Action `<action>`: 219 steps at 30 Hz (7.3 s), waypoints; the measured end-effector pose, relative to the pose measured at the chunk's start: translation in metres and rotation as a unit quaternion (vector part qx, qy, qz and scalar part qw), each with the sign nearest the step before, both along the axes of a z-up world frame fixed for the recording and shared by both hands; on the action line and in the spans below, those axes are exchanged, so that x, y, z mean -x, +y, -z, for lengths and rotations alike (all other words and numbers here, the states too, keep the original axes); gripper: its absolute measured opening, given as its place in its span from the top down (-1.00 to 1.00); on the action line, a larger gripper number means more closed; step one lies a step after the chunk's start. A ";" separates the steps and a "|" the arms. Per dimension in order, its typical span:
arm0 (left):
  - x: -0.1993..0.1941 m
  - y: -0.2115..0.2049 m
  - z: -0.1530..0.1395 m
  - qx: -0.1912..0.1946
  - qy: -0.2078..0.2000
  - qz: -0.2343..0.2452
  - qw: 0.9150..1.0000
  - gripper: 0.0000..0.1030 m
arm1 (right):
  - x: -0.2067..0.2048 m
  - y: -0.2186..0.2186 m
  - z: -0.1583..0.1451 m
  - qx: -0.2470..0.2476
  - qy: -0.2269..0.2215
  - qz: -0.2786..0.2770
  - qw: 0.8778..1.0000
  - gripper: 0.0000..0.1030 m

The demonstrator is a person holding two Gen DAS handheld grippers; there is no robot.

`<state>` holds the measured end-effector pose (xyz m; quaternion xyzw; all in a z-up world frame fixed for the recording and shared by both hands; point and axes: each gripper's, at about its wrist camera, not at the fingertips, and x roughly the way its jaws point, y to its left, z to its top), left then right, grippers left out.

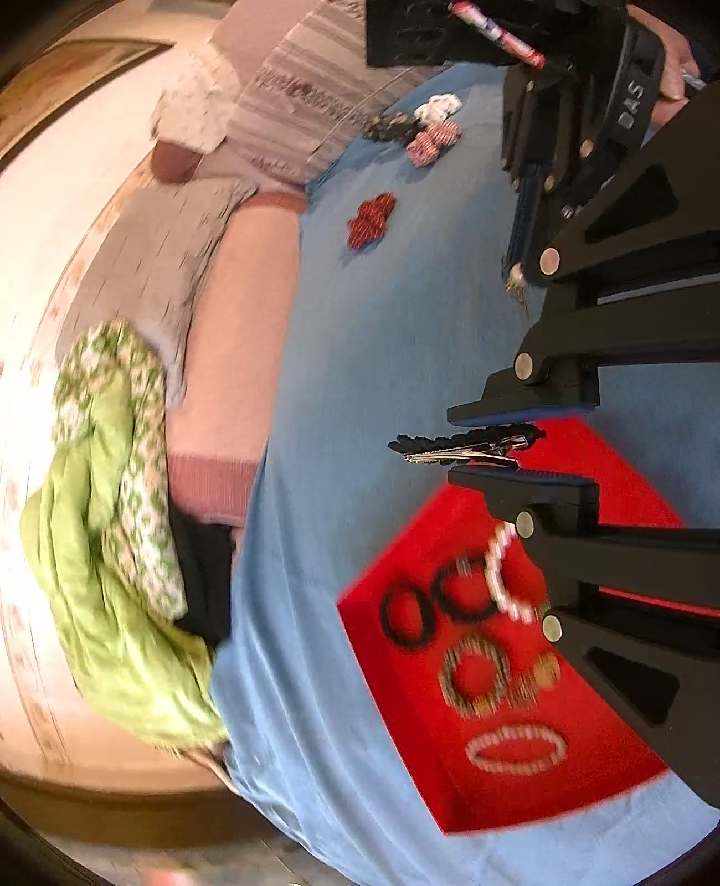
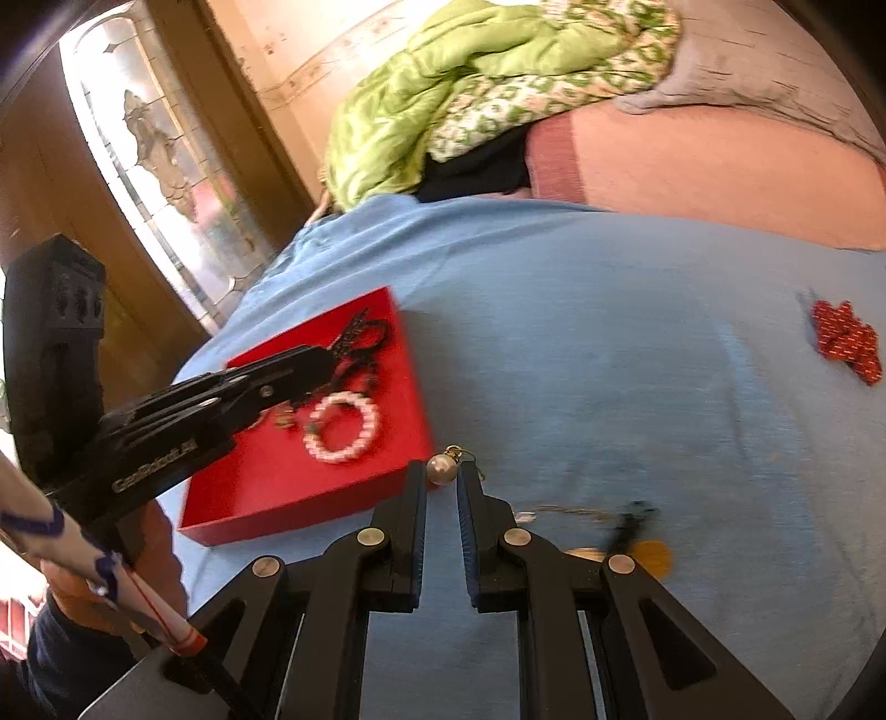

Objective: Organize jewelry
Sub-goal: 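Carry the keychain and the pearl earring over the red tray, then open both tools to drop the keychain and earring into the tray, then move both tools to the gold coin pendants on the sheet, then close the left tool on the gold letter pendant while the right tool grasps the gold coin with black tassel, then carry both gold pendants over the red tray and lower them, then open both tools to release the gold pendants into the tray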

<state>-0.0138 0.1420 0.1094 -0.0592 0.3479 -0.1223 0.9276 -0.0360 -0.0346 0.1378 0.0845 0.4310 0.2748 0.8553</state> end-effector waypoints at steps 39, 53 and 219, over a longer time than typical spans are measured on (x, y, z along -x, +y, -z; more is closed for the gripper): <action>0.002 0.130 0.040 0.042 0.123 -0.146 0.981 0.73 | -0.006 0.149 0.037 0.041 0.047 -0.108 0.992 0.63; -0.009 0.084 0.030 0.021 0.102 -0.096 0.990 0.73 | -0.003 0.082 0.004 0.014 0.022 -0.065 0.998 0.63; 0.041 0.103 0.005 -0.072 0.029 -0.181 0.980 -0.22 | 0.013 0.104 0.006 0.096 -0.026 -0.054 0.994 -0.15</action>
